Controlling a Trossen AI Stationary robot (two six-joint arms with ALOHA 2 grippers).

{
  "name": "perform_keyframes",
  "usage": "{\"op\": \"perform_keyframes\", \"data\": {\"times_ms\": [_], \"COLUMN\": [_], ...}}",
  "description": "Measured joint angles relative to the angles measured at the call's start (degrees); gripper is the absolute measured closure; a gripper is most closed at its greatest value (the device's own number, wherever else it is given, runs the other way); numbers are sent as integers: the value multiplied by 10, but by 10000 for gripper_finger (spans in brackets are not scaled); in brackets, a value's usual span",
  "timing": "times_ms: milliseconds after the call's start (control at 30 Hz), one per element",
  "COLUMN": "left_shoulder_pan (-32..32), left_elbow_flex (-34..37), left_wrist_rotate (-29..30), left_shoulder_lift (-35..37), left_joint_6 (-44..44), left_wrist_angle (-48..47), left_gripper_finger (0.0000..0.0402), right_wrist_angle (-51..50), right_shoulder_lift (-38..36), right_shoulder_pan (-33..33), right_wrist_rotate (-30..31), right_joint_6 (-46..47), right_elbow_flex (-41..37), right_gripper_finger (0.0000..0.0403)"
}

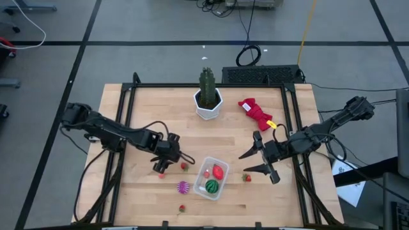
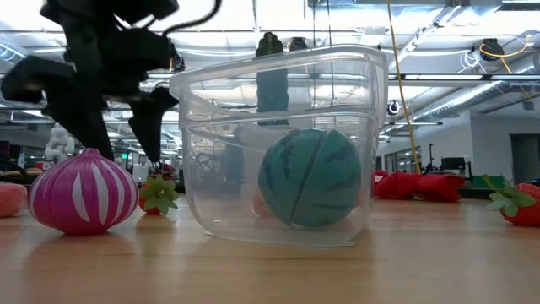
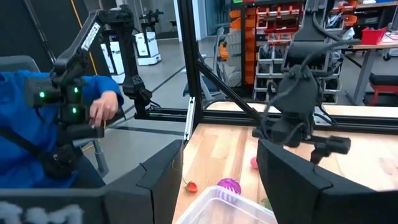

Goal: Pick and placing Produce into tupperware
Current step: Put the top red strawberry into the transparent bin

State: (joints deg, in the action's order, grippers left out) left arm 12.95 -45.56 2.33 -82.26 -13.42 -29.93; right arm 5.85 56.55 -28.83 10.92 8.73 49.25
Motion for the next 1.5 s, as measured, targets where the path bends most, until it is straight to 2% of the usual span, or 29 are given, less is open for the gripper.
{"op": "perform_keyframes", "data": {"times_ms": [233,367,1033,1500], "left_shoulder_pan": [-18,-25,-24,-25], "left_elbow_flex": [0,0,0,-2], "left_wrist_rotate": [-12,-48,-105,-113], "left_shoulder_lift": [-54,-76,-87,-147], "left_joint_6": [-42,-56,-68,-66], "left_wrist_angle": [46,67,137,169], "left_gripper_finger": [110,110,110,110], "right_wrist_angle": [0,0,0,0], "right_shoulder_lift": [0,0,0,0], "right_shoulder_pan": [0,0,0,0], "right_wrist_rotate": [0,0,0,0], "right_joint_6": [11,11,11,11], "right_elbow_flex": [0,0,0,0], "right_gripper_finger": [206,206,206,206]}}
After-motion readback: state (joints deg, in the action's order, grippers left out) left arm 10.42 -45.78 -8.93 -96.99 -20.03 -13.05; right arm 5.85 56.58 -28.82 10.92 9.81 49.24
